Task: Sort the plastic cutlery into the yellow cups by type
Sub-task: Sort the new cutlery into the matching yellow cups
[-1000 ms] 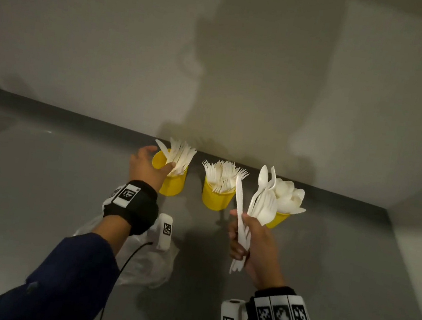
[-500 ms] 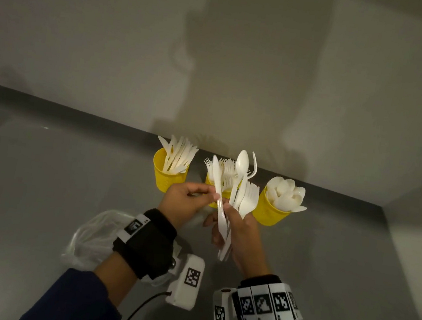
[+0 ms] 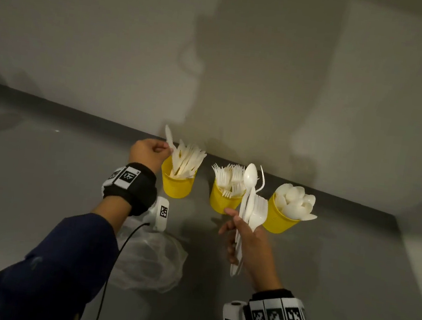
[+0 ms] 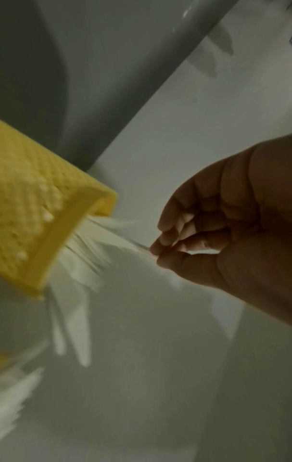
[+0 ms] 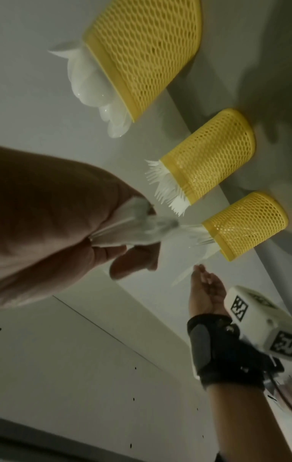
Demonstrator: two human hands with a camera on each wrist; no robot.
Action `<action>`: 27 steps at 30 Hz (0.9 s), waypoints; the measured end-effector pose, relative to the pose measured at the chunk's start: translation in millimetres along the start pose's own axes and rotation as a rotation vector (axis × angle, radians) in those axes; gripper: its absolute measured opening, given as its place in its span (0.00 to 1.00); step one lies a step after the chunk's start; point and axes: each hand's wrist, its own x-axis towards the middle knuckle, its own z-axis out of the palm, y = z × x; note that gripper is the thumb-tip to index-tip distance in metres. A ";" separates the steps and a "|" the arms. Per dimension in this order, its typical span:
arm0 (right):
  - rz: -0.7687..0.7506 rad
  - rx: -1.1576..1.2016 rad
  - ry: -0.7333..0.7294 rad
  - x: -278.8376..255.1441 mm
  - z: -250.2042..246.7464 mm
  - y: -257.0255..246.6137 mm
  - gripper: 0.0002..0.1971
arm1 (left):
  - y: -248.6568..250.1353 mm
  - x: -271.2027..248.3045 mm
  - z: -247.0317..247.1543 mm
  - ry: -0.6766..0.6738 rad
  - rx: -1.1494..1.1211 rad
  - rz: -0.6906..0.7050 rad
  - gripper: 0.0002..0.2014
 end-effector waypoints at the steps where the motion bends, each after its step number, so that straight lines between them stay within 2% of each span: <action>1: 0.008 0.002 -0.015 -0.6 0.3 -0.5 0.12 | -4.9 1.2 2.7 -0.042 0.062 -0.028 0.13; 4: 0.037 0.043 -0.058 -3.6 -1.5 -2.7 0.12 | -10.0 -5.9 6.6 -0.068 0.104 -0.097 0.26; 5: 0.044 0.059 -0.073 -4.8 -1.8 -4.0 0.13 | -6.8 -14.2 7.3 -0.038 0.067 -0.091 0.26; 7: 0.052 0.084 -0.103 -8.0 -2.9 -6.6 0.14 | 6.1 -38.2 11.9 -0.032 -0.024 -0.027 0.16; 9: 0.060 0.106 -0.132 -11.5 -2.8 -8.1 0.15 | 19.2 -68.8 18.9 -0.199 -0.127 0.040 0.04; 10: 0.063 0.109 -0.147 -12.7 -2.6 -8.3 0.15 | 25.6 -84.2 23.4 -0.322 -0.173 0.054 0.02; 12: 0.065 0.097 -0.173 -15.8 -2.3 -8.6 0.14 | 31.5 -106.7 34.9 -0.512 -0.239 0.019 0.07; 14: 0.065 0.090 -0.193 -19.2 -4.1 -8.5 0.12 | 35.4 -122.3 43.9 -0.582 -0.337 -0.045 0.09; 16: 0.077 0.102 -0.200 -23.3 -8.7 -8.5 0.12 | 37.6 -130.1 50.7 -0.585 -0.384 -0.064 0.09; 19: 0.083 0.132 -0.176 -29.6 -21.7 -9.4 0.15 | 42.3 -132.2 55.4 -0.579 -0.356 0.003 0.07; 23: 0.054 0.137 -0.075 -36.2 -50.8 -9.3 0.16 | 55.4 -117.1 64.3 -0.426 -0.389 0.014 0.05; 27: 0.032 0.113 0.044 -43.5 -86.1 -10.5 0.13 | 72.9 -103.2 97.3 -0.298 -0.357 0.071 0.05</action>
